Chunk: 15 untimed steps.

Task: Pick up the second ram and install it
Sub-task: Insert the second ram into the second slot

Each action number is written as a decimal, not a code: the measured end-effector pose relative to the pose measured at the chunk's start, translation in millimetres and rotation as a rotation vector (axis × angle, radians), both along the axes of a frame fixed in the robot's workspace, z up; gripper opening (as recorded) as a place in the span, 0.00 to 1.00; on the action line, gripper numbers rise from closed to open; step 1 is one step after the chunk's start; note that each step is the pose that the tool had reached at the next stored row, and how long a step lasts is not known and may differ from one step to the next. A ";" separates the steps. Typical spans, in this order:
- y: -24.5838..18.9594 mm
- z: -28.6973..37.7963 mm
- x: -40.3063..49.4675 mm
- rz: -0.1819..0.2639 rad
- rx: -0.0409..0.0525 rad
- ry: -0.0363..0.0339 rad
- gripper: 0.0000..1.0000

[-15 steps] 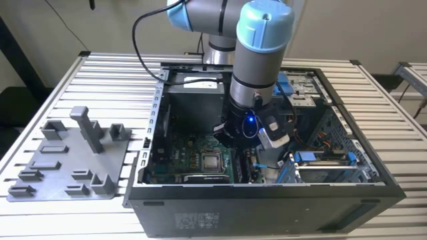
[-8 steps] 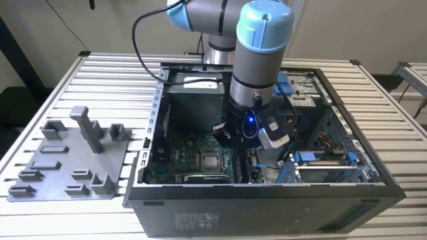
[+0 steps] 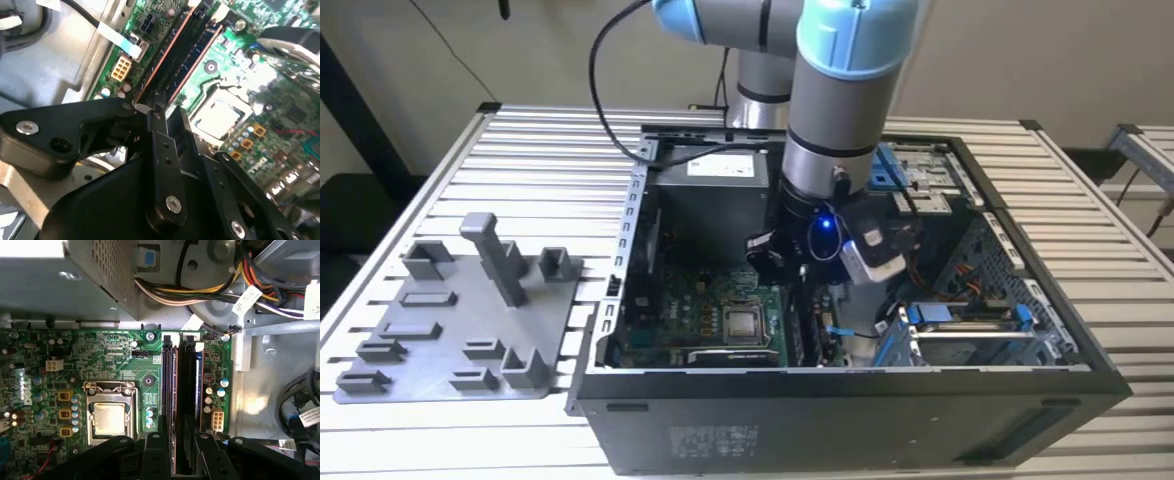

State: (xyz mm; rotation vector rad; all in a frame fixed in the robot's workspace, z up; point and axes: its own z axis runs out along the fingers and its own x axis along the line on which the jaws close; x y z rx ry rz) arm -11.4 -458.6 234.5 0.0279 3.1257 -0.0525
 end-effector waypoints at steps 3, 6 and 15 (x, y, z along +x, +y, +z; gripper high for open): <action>0.0 13.5 0.0 0.000 0.0000 0.0000 0.28; 0.0 20.8 0.1 0.000 -0.0006 0.0000 0.28; -0.1 20.9 0.1 0.000 -0.0010 0.0000 0.11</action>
